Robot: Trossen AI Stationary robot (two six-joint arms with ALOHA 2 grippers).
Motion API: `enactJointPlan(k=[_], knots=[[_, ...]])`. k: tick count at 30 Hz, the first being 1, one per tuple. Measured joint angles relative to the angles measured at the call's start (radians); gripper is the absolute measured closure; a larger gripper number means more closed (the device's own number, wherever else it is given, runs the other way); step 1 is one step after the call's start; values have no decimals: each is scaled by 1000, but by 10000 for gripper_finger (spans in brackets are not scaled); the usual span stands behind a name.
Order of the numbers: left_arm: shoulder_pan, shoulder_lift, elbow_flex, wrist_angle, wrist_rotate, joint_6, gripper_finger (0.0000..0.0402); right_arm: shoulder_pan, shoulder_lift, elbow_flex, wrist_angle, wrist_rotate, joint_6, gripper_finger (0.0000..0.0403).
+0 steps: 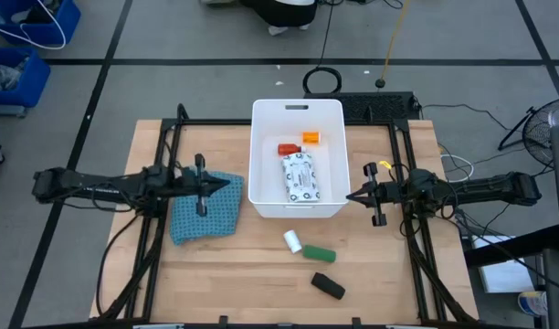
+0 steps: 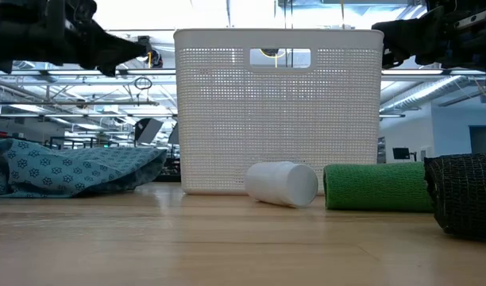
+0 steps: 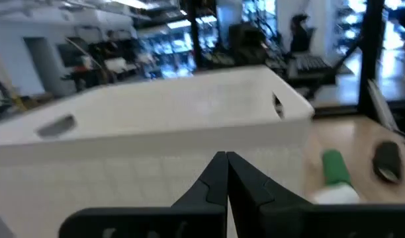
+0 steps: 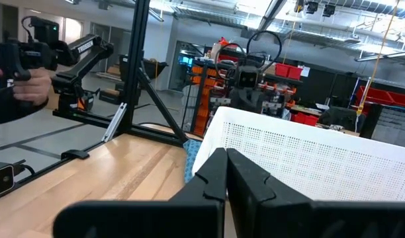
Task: Pick & place medical supplies in basket/bin
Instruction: Put the green bandage into the white bin
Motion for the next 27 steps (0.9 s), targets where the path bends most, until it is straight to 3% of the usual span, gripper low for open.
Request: enactJointPlan(k=[13, 27], knots=[[-1, 0, -8, -52, 39, 37, 394, 0, 0, 0, 0, 2, -7, 403], [-1, 0, -7, -5, -22, 18, 392, 12, 0, 31, 140, -11, 22, 403]])
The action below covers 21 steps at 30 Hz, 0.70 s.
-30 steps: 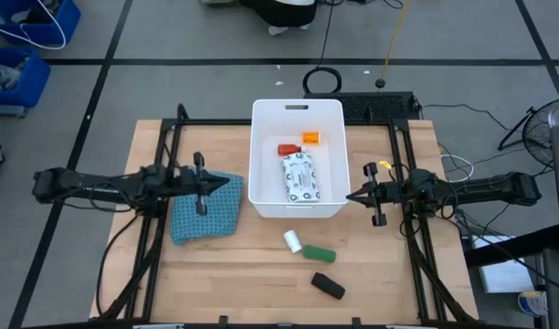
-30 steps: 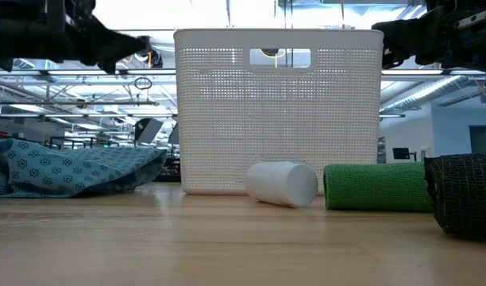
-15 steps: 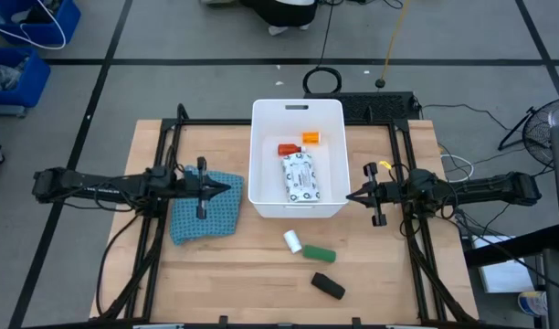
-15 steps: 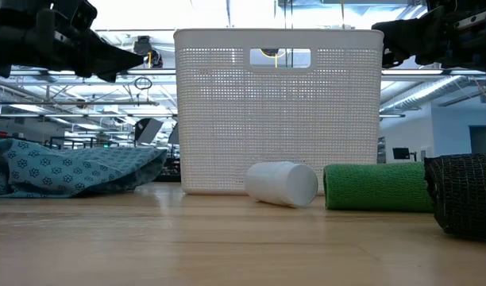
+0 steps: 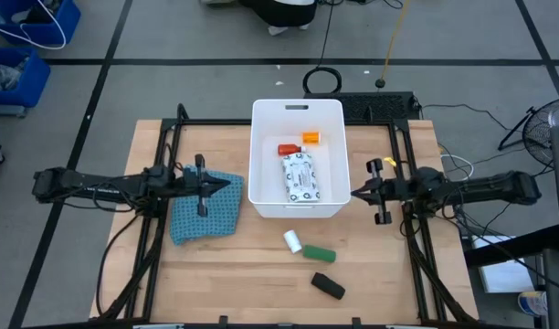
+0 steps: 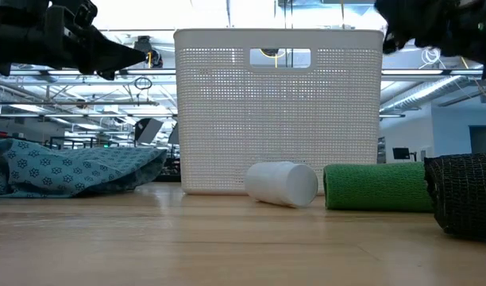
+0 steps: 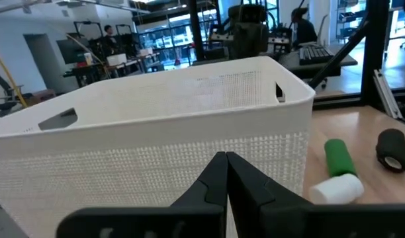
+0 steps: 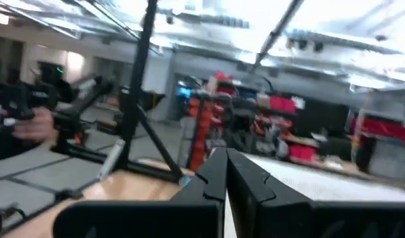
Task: Pick & place medical supplies in basket/bin
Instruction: Put the green bandage into the white bin
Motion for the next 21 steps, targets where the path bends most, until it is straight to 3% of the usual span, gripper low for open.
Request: enactJointPlan(k=[5, 10, 13, 18, 21], knots=[[0, 0, 0, 12, 0, -3, 392, 56, 13, 193, -243, -66, -35, 403], [0, 0, 0, 17, 0, -3, 392, 167, 98, 441, -569, 31, -75, 403], [0, 0, 0, 17, 0, -3, 392, 256, 187, 561, -689, 130, -74, 403], [0, 0, 0, 17, 0, -3, 392, 420, 357, 701, -830, 423, -70, 403], [0, 0, 0, 17, -1, -3, 392, 507, 450, 765, -926, 544, -24, 399]])
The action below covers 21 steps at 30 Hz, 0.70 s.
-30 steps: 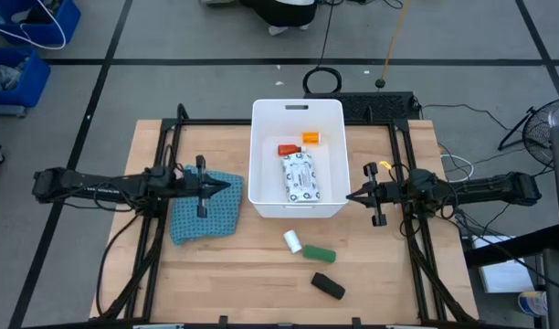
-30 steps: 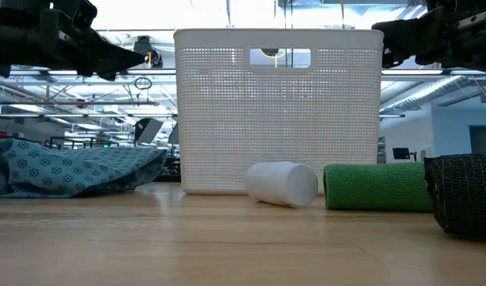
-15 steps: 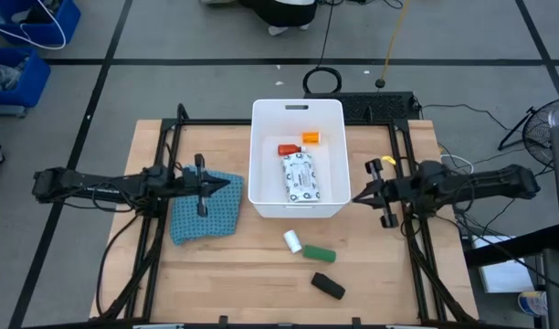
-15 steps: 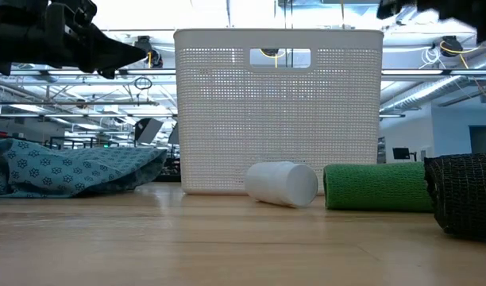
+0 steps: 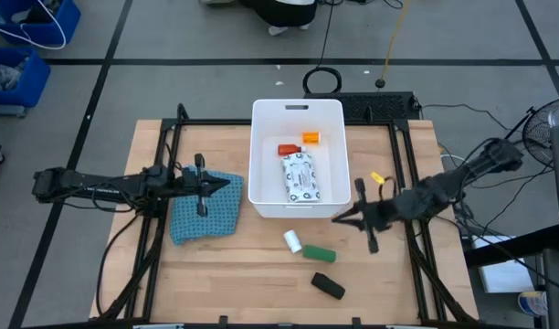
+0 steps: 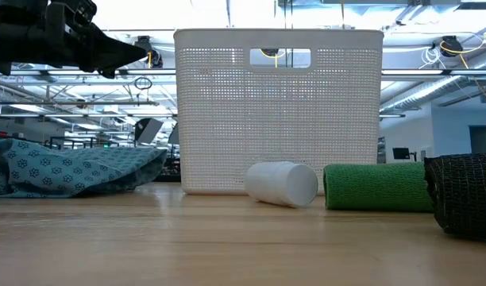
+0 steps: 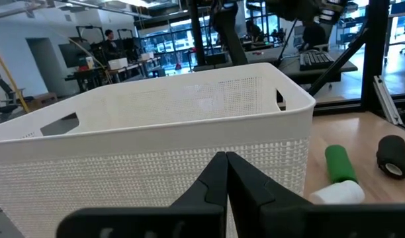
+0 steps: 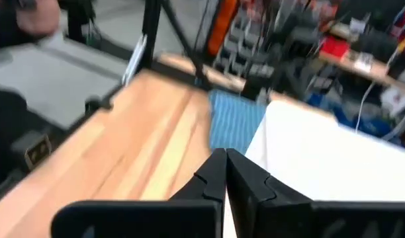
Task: Pick & place medical supplies in basket/bin
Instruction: Put the green bandage into the white bin
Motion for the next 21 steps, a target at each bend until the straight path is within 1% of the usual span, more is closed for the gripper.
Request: enactJointPlan(k=[3, 5, 8, 11, 15, 18, 21], knots=[[0, 0, 0, 0, 0, -9, 392, 70, 81, 40, -52, 81, 80, 377], [0, 0, 0, 0, 0, -27, 392, 106, 132, 54, -52, 123, 158, 350], [0, 0, 0, -1, 0, -45, 392, 149, 218, 70, -47, 198, 261, 297], [0, 0, 0, -3, 0, -84, 392, 182, 312, 70, -55, 282, 321, 237], [0, 0, 0, -12, 7, -136, 392, 207, 424, 70, -53, 285, 408, 168], [0, 0, 0, -30, 13, -165, 392, 223, 495, 70, -76, 328, 488, 141], [-1, 0, 0, -49, 13, -186, 392, 238, 550, 63, -113, 418, 561, 132]])
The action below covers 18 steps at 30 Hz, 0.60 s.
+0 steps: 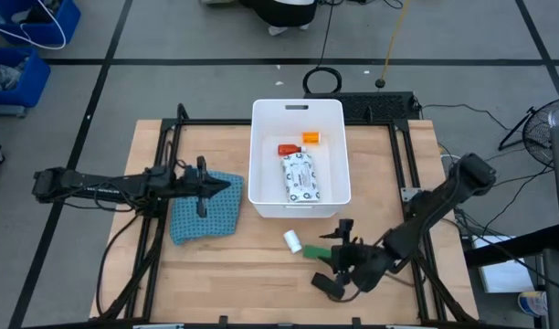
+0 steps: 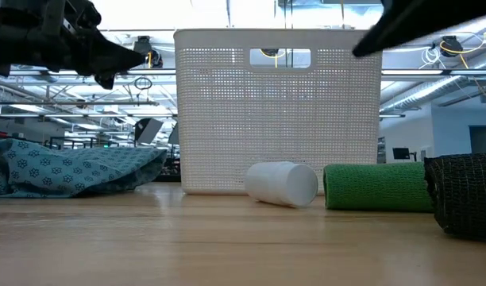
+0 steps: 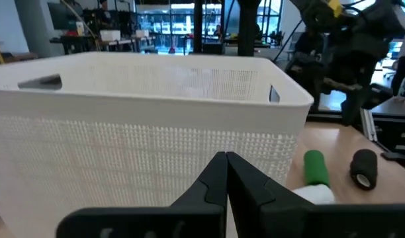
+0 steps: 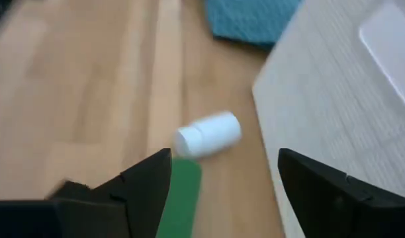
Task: Pick & place medical supplies in basket/bin
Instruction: Put the green bandage into the white bin
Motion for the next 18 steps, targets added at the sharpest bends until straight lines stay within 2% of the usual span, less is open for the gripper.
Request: enactJointPlan(k=[9, 18], knots=[[0, 0, 0, -5, -5, -64, 392, 10, 33, -106, -16, -46, 238, 134], [0, 0, 0, -3, -5, -75, 392, 7, 33, -119, -2, -133, 251, 127]])
